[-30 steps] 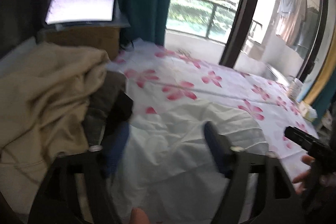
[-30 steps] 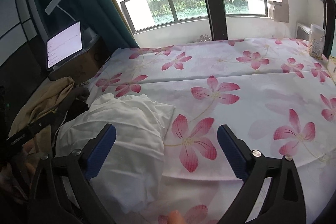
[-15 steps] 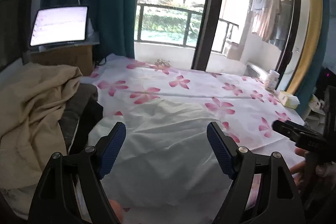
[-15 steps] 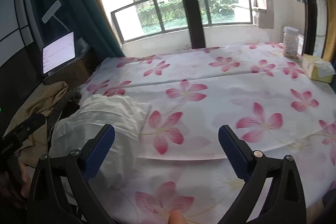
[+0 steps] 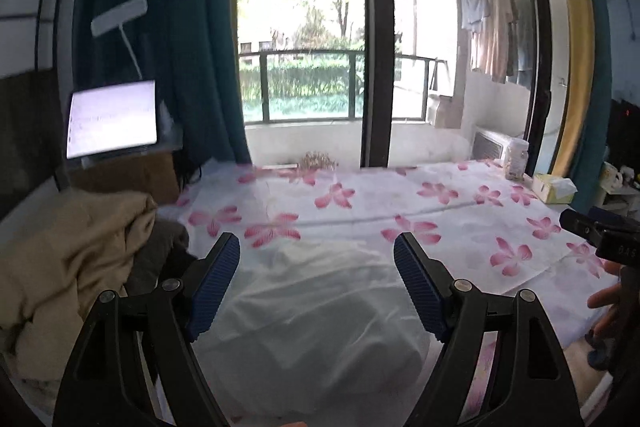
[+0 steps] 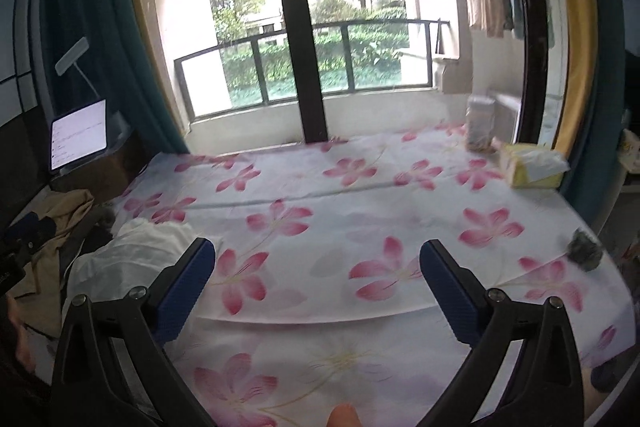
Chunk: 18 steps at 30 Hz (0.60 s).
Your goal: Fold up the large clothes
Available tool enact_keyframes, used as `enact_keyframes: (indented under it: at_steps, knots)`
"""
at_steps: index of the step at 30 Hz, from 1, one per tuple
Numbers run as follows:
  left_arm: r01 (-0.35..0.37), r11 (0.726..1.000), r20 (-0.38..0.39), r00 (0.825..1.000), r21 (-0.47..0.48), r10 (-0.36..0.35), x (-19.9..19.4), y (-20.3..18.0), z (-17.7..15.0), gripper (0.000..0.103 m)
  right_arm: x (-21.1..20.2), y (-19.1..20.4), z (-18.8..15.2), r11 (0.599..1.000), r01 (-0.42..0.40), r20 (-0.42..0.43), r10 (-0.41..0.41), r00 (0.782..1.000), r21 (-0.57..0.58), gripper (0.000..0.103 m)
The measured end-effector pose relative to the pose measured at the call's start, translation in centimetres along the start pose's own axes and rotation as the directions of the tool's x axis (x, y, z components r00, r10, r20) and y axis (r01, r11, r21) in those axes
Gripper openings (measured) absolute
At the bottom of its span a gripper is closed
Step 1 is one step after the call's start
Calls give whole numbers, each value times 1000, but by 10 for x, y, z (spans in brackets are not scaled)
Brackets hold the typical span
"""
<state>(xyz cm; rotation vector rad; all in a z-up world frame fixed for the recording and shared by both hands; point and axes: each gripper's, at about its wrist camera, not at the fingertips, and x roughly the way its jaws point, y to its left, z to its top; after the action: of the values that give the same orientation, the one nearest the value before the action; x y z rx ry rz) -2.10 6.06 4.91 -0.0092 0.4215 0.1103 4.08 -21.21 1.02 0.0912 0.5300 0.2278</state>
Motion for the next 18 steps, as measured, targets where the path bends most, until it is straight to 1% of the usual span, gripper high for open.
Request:
enact_keyframes:
  at_steps: [5,8,12,16,18]
  knots:
    - [33,999,56,998,-4,-33,-8,-8,18,83,-15,-12,12,1000,27,50,-27,998,4,101]
    - [62,998,106,992,-8,-61,-13,-12,28,83,-26,-16,22,999,46,93,-45,995,-4,101]
    - [101,994,164,982,-36,-93,-23,-13,41,84,-45,-22,36,997,75,158,-72,985,-16,101]
    - [101,994,186,978,-32,-93,-28,-17,48,84,-62,-24,48,996,88,214,-80,974,-30,101]
    - [114,993,194,975,-29,-106,-30,-19,49,84,-70,-23,54,995,89,241,-76,968,-43,101]
